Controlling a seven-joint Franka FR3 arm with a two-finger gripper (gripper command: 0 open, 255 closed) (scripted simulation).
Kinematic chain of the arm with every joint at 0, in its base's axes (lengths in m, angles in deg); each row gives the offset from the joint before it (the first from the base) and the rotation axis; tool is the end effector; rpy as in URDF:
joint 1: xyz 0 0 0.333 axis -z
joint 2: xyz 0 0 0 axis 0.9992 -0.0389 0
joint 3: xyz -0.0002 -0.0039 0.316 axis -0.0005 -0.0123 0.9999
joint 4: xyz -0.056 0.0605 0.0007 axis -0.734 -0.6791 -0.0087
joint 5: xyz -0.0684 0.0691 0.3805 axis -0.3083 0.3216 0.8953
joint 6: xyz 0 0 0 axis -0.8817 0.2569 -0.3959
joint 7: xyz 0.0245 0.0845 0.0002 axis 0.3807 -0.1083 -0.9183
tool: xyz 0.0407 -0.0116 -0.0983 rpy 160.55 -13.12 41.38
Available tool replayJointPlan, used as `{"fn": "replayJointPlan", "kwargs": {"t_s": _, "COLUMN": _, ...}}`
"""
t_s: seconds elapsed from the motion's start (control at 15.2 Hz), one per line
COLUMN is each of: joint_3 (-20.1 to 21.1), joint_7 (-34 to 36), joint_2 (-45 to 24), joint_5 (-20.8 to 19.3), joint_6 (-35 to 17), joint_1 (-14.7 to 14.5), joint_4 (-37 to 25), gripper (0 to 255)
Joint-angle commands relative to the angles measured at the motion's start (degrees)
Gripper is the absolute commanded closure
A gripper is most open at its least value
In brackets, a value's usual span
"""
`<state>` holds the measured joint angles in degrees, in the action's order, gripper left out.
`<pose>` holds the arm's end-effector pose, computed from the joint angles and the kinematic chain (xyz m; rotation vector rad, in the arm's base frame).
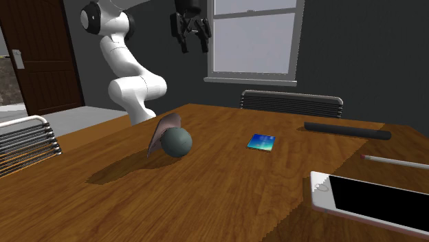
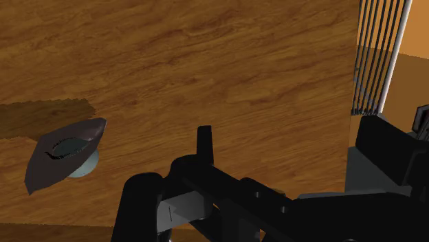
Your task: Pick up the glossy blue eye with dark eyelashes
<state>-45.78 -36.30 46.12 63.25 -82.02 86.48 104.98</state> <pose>0.3065 0.0041 0.6341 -3.0914 -0.0635 -0.2687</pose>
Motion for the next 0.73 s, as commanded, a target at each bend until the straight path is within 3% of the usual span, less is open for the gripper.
{"fn": "replayJointPlan", "kwargs": {"t_s": 0.0, "joint_3": 0.0, "joint_7": 0.0, "joint_2": 0.0, "joint_5": 0.0, "joint_6": 0.0, "joint_1": 0.0, "joint_4": 0.0, "gripper": 0}}
{"fn": "replayJointPlan", "kwargs": {"t_s": 0.66, "joint_3": -0.6, "joint_7": 2.46, "joint_2": -15.73, "joint_5": -10.01, "joint_6": -9.55, "joint_1": 6.37, "joint_4": -2.43, "gripper": 0}}
